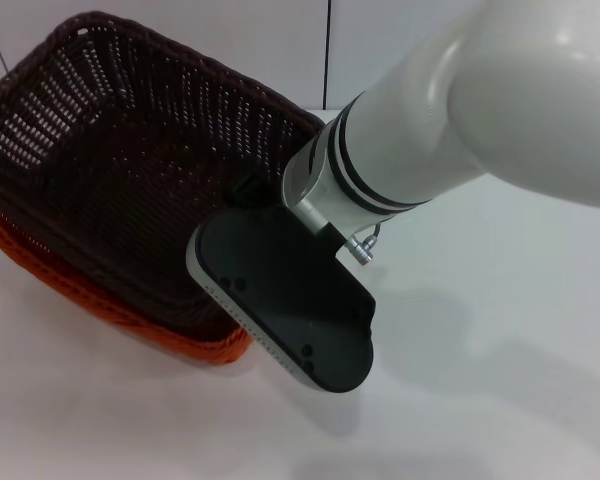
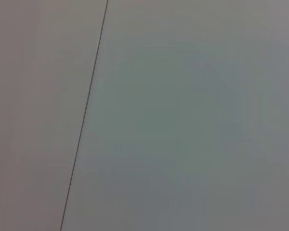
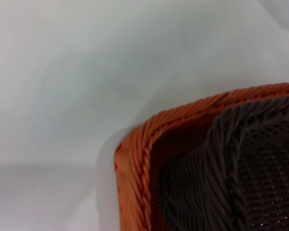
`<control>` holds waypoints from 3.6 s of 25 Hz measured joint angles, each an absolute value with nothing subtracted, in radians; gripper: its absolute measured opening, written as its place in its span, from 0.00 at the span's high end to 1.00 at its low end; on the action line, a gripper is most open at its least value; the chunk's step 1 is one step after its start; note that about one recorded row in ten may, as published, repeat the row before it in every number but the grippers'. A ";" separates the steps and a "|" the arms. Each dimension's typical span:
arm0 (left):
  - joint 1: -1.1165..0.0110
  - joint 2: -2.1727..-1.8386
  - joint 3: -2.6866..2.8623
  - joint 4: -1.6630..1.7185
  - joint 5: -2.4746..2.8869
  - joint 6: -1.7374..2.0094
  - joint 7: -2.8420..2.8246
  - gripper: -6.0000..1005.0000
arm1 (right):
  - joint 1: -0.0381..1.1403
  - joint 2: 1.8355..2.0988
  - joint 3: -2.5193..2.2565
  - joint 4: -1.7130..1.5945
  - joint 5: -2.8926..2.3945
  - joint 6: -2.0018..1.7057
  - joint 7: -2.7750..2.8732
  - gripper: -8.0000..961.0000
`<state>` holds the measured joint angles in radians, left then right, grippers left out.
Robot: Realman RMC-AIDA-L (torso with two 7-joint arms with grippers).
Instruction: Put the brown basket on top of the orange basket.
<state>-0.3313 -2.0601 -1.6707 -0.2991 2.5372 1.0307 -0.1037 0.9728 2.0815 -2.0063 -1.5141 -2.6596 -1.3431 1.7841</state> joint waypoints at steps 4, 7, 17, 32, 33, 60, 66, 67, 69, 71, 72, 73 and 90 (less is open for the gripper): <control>-0.331 -2.060 -1.674 -0.301 2.537 1.031 -0.103 0.19 | 0.961 2.082 -2.010 -1.529 -2.657 -1.342 1.785 0.83; -0.328 -2.060 -1.688 -0.304 2.541 1.031 -0.103 0.19 | 0.952 2.082 -2.013 -1.531 -2.656 -1.347 1.786 0.83; -0.323 -2.059 -1.694 -0.307 2.544 1.031 -0.103 0.19 | 0.899 2.083 -2.030 -1.534 -2.662 -1.336 1.802 0.83; -0.346 -2.057 -1.694 -0.309 2.542 0.992 -0.103 0.19 | 0.846 2.078 -2.141 -1.546 -2.774 -1.252 1.959 0.62; -0.346 -2.057 -1.694 -0.309 2.542 0.992 -0.103 0.19 | 0.843 2.077 -2.144 -1.556 -2.777 -1.254 1.964 0.58; -0.350 -2.054 -1.719 -0.310 2.544 0.985 -0.077 0.19 | 0.572 2.057 -2.023 -1.952 -2.919 -1.213 2.057 0.32; -0.345 -2.054 -1.718 -0.310 2.544 0.994 -0.077 0.19 | 0.394 2.070 -1.895 -1.900 -2.919 -0.848 2.050 0.32; -0.344 -2.054 -1.719 -0.310 2.544 0.996 -0.077 0.19 | 0.362 2.073 -1.888 -1.869 -2.919 -0.751 2.053 0.32; -0.346 -2.053 -1.729 -0.310 2.543 0.997 -0.077 0.19 | 0.246 2.081 -1.880 -1.711 -2.916 -0.319 2.051 0.32; -0.347 -2.052 -1.734 -0.310 2.544 0.999 -0.077 0.19 | 0.220 2.084 -1.877 -1.670 -2.906 -0.192 2.056 0.32; -0.347 -2.052 -1.734 -0.310 2.544 0.999 -0.077 0.19 | 0.194 2.086 -1.875 -1.631 -2.882 -0.066 2.065 0.32; -0.348 -2.052 -1.738 -0.310 2.546 1.000 -0.077 0.19 | 0.174 2.086 -1.873 -1.599 -2.847 0.043 2.074 0.32; -0.350 -2.059 -1.745 -0.299 2.543 1.009 -0.078 0.19 | 0.265 2.078 -1.980 -0.663 -2.361 1.252 2.722 0.32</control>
